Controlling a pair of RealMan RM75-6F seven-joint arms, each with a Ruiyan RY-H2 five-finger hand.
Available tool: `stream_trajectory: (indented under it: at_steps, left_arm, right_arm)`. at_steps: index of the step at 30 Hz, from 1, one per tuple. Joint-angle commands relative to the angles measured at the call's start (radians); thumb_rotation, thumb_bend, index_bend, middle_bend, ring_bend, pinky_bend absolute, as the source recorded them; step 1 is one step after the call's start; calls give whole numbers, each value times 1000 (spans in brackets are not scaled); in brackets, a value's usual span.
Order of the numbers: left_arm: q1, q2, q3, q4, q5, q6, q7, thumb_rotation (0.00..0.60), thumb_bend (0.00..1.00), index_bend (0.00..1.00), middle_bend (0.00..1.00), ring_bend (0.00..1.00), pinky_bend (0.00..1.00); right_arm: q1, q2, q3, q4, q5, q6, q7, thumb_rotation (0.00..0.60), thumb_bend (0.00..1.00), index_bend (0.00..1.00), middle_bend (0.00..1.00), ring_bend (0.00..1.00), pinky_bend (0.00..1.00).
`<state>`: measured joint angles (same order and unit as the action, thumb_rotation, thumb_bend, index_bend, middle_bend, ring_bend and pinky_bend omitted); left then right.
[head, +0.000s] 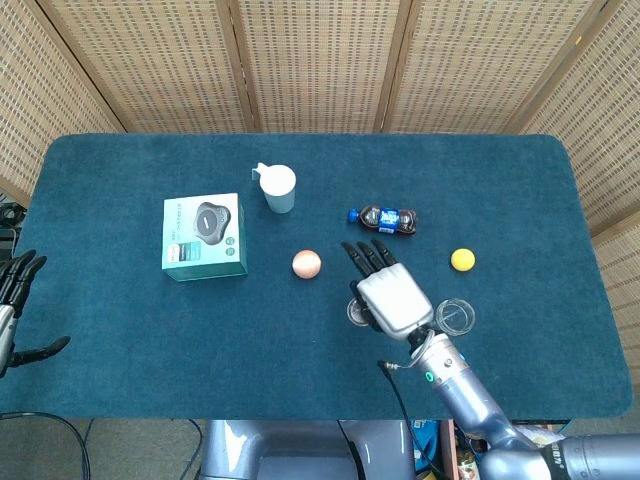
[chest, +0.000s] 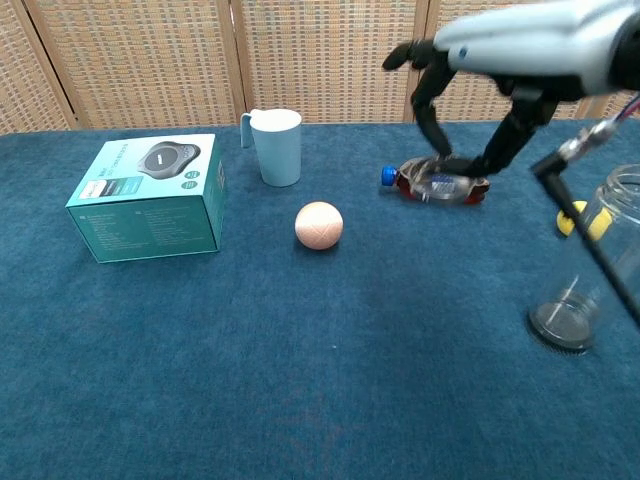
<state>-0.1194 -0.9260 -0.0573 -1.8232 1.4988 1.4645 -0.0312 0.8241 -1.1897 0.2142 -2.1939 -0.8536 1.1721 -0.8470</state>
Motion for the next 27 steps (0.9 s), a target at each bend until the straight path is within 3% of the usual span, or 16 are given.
stream_trajectory:
  at_steps: [1,5,15,20,27]
  left_arm:
    - [-2,-3,1,-2,1,-3,9,600,107,0,0,0,0]
    - [-2,-7,0,-6,-3,-3,22,600,107,0,0,0,0]
    - [0,-14,1,-14,-2,3,43,600,108,0,0,0,0]
    - [-1,-15,1,-18,-2,1,49,600,107,0,0,0,0]
    - [3,-16,3,-20,1,7,51,600,106,0,0,0,0]
  right_arm:
    - [-17,156,64,-71,92,16,74,600,581,669,0,0,0]
    - [-36,264,52,-88,110,-37,122,600,583,669,0,0,0]
    - [-149,417,-42,-45,-53,-114,269,600,587,669,0,0,0]
    - [-212,457,-72,-6,-156,-159,419,600,590,669,0,0,0]
    - [-245,456,-81,59,-228,-185,533,600,592,669,0,0,0]
